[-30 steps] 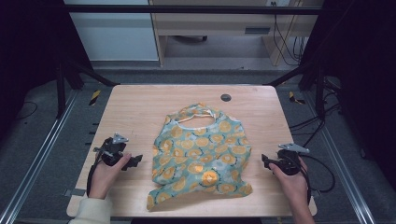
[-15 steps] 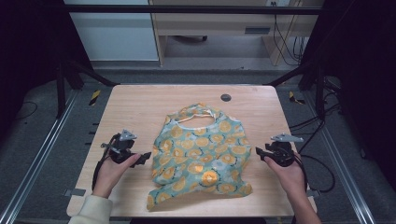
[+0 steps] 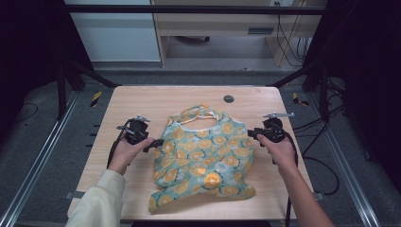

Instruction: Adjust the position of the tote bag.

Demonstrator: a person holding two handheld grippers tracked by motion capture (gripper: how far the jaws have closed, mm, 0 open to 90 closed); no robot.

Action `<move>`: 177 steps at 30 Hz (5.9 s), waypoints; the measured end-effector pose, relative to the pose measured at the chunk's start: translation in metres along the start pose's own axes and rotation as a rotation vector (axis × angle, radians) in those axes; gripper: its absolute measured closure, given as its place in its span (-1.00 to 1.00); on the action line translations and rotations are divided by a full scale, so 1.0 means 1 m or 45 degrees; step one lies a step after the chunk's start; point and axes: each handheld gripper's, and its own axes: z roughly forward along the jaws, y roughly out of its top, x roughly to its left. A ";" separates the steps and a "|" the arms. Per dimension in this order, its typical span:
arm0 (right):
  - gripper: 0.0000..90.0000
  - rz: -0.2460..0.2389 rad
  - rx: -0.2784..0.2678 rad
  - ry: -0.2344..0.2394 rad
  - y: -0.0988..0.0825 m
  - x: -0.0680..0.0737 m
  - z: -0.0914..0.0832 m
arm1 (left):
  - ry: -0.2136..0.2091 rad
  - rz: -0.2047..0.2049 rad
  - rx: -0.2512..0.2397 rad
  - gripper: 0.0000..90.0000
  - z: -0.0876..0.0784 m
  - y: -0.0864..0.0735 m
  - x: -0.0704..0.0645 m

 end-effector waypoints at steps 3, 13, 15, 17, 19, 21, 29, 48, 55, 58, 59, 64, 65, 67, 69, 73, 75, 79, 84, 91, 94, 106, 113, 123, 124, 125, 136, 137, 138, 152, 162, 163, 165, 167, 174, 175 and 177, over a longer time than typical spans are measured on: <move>0.29 0.041 0.015 0.010 0.003 -0.004 0.010 | 0.021 0.005 0.016 -0.65 0.005 0.003 -0.002; 0.06 0.054 0.071 -0.074 0.013 0.001 0.037 | 0.167 -0.039 0.017 -0.68 0.021 0.012 -0.007; 0.07 0.047 0.059 -0.108 0.015 0.005 0.042 | 0.176 -0.042 -0.010 -0.68 0.023 0.012 -0.010; 0.06 0.042 0.058 -0.117 0.016 0.008 0.047 | 0.199 -0.030 -0.029 -0.66 0.025 0.011 -0.013; 0.06 0.026 0.058 -0.137 0.016 0.011 0.051 | 0.194 -0.034 -0.043 -0.67 0.028 0.009 -0.015; 0.06 0.021 0.055 -0.145 0.015 0.012 0.055 | 0.211 -0.026 -0.066 -0.66 0.030 0.006 -0.016; -0.02 0.048 0.023 -0.159 0.008 0.005 0.069 | 0.215 -0.029 -0.075 -0.66 0.045 -0.005 -0.018; 0.37 -0.079 0.044 -0.188 -0.002 0.008 0.079 | 0.194 0.015 -0.128 0.34 0.054 -0.004 -0.032; 0.90 -0.129 0.064 -0.155 -0.003 0.009 0.078 | 0.150 0.042 -0.145 0.80 0.053 -0.003 -0.033; 1.00 -0.126 0.057 -0.124 -0.002 0.007 0.077 | 0.133 0.051 -0.142 0.88 0.052 -0.002 -0.034; 1.00 -0.120 0.049 -0.113 -0.002 0.007 0.076 | 0.131 0.053 -0.144 0.90 0.052 -0.002 -0.034; 1.00 -0.133 0.023 -0.084 0.003 0.007 0.069 | 0.133 0.071 -0.160 0.94 0.045 0.002 -0.034; 1.00 -0.137 0.013 -0.085 0.004 0.007 0.068 | 0.132 0.078 -0.163 0.94 0.043 0.004 -0.035; 1.00 -0.143 -0.010 -0.078 0.007 0.008 0.063 | 0.139 0.090 -0.184 0.95 0.038 0.008 -0.037; 1.00 -0.151 -0.033 -0.072 0.010 0.009 0.058 | 0.146 0.106 -0.200 0.95 0.032 0.013 -0.039; 1.00 -0.162 -0.078 -0.059 0.016 0.011 0.047 | 0.144 0.129 -0.223 0.97 0.023 0.021 -0.042; 1.00 -0.169 -0.104 -0.049 0.019 0.012 0.041 | 0.144 0.147 -0.227 0.97 0.019 0.024 -0.043; 1.00 -0.195 -0.135 -0.044 0.025 0.015 0.030 | 0.146 0.164 -0.238 0.97 0.012 0.029 -0.044; 1.00 -0.208 -0.169 -0.043 0.033 0.016 0.019 | 0.152 0.165 -0.258 0.97 0.005 0.036 -0.044; 1.00 -0.225 -0.195 -0.046 0.041 0.018 0.010 | 0.162 0.180 -0.277 0.98 -0.004 0.044 -0.044; 1.00 -0.232 -0.203 -0.043 0.042 0.019 0.008 | 0.166 0.177 -0.288 0.98 -0.006 0.045 -0.044; 1.00 -0.256 -0.220 -0.045 0.050 0.025 0.002 | 0.181 0.197 -0.288 0.98 -0.013 0.052 -0.042; 1.00 -0.258 -0.233 -0.035 0.052 0.028 -0.001 | 0.176 0.198 -0.295 0.98 -0.016 0.055 -0.043; 1.00 -0.256 -0.259 -0.028 0.056 0.028 -0.007 | 0.164 0.187 -0.336 0.98 -0.025 0.064 -0.042; 1.00 -0.254 -0.264 -0.023 0.056 0.028 -0.009 | 0.160 0.189 -0.344 0.98 -0.027 0.064 -0.043; 1.00 -0.251 -0.277 -0.017 0.056 0.029 -0.012 | 0.156 0.192 -0.355 0.98 -0.030 0.064 -0.045; 1.00 -0.293 -0.355 0.032 0.043 0.040 -0.041 | 0.131 0.252 -0.383 0.97 -0.053 0.057 -0.057; 1.00 -0.293 -0.357 0.035 0.042 0.040 -0.042 | 0.131 0.267 -0.378 0.97 -0.055 0.057 -0.057; 1.00 -0.295 -0.360 0.038 0.041 0.040 -0.045 | 0.127 0.265 -0.384 0.97 -0.056 0.056 -0.058; 1.00 -0.350 -0.413 0.107 0.010 0.051 -0.077 | 0.050 0.377 -0.442 0.97 -0.081 0.026 -0.087; 1.00 -0.381 -0.429 0.167 -0.025 0.063 -0.098 | -0.023 0.444 -0.465 0.96 -0.093 -0.011 -0.110; 1.00 -0.384 -0.434 0.170 -0.028 0.064 -0.100 | -0.034 0.450 -0.474 0.95 -0.095 -0.014 -0.113; 1.00 -0.392 -0.436 0.182 -0.033 0.065 -0.106 | -0.055 0.461 -0.484 0.95 -0.099 -0.022 -0.117; 1.00 -0.398 -0.438 0.192 -0.039 0.066 -0.111 | -0.079 0.468 -0.483 0.95 -0.102 -0.030 -0.120; 1.00 -0.386 -0.428 0.223 -0.063 0.064 -0.123 | -0.139 0.513 -0.449 0.95 -0.104 -0.054 -0.132; 1.00 -0.386 -0.426 0.231 -0.066 0.065 -0.125 | -0.146 0.519 -0.444 0.95 -0.104 -0.059 -0.134; 1.00 -0.384 -0.417 0.242 -0.074 0.065 -0.128 | -0.166 0.536 -0.436 0.94 -0.104 -0.067 -0.137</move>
